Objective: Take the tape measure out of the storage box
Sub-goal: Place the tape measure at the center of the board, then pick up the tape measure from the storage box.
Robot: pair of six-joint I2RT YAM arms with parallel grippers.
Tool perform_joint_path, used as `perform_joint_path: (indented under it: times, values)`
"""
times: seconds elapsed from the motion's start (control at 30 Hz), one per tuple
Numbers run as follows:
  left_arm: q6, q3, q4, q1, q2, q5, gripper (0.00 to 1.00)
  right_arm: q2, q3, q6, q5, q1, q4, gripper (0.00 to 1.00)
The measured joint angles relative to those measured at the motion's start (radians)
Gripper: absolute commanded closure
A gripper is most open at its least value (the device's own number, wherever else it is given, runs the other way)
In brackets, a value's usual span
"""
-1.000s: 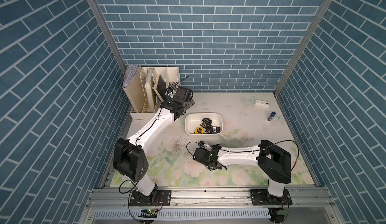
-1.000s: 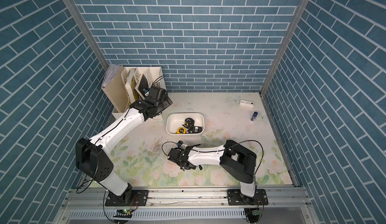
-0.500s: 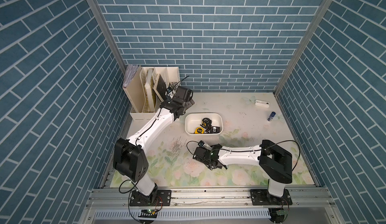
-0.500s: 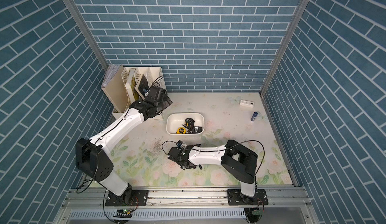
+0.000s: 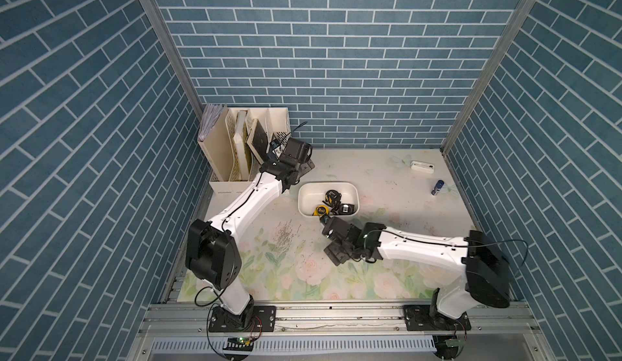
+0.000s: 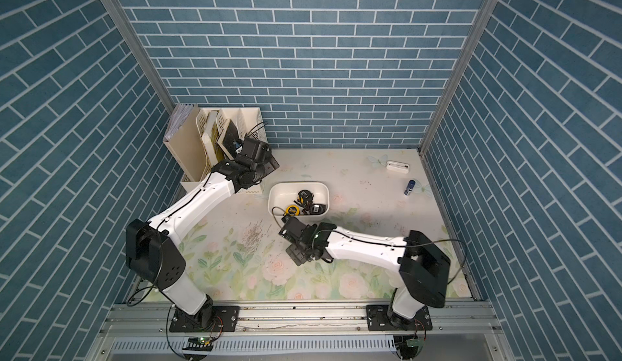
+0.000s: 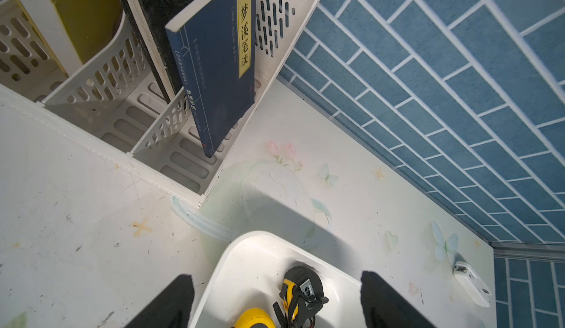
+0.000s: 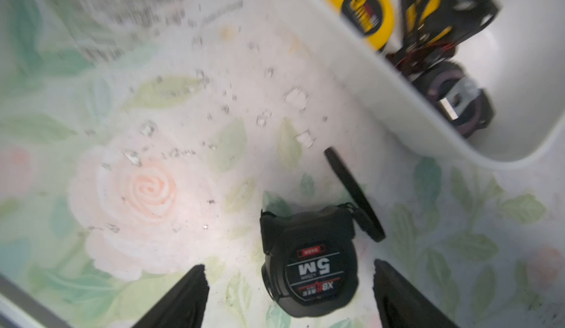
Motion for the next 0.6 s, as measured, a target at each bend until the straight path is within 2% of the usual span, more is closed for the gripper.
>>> perform_joint_path:
  times: [0.2, 0.3, 0.43, 0.6]
  values:
    - [0.031, -0.005, -0.008, 0.0, 0.079, 0.058, 0.14, -0.288, -0.002, 0.0, -0.01, -0.176, 0.109, 0.12]
    - [0.047, -0.005, -0.018, -0.001, 0.125, 0.077, 0.13, -0.375, -0.017, 0.0, -0.006, -0.258, 0.163, 0.12]
    - [0.077, 0.034, -0.055, -0.01, 0.21, 0.097, 0.11, -0.394, -0.054, 0.001, -0.004, -0.319, 0.2, 0.13]
    - [0.14, 0.22, -0.13, -0.054, 0.365, 0.108, 0.09, -0.37, -0.093, 0.002, -0.014, -0.365, 0.207, 0.12]
